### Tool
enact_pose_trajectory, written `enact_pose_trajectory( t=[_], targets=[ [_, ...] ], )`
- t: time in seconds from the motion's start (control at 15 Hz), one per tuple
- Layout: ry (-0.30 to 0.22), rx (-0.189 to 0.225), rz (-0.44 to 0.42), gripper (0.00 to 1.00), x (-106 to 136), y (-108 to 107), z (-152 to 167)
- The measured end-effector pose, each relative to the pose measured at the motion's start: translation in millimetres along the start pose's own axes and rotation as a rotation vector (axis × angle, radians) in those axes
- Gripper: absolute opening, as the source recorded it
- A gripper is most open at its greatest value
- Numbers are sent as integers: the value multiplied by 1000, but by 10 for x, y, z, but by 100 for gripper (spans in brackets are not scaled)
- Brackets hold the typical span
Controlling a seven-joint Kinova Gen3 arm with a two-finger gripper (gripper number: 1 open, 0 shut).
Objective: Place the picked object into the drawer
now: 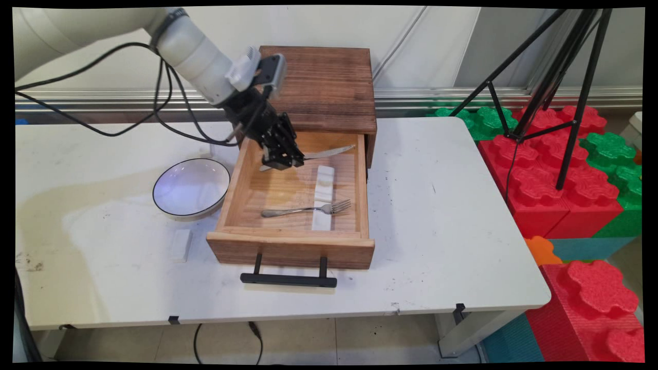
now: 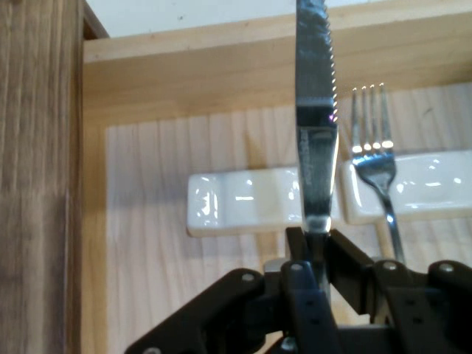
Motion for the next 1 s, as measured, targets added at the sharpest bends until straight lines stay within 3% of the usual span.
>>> enact_pose_trajectory(
  t=[0.27, 1.0],
  targets=[
    [-29, -1, 19, 0, -27, -56, 254],
    [-75, 8, 10, 0, -201, -143, 578]
  ],
)
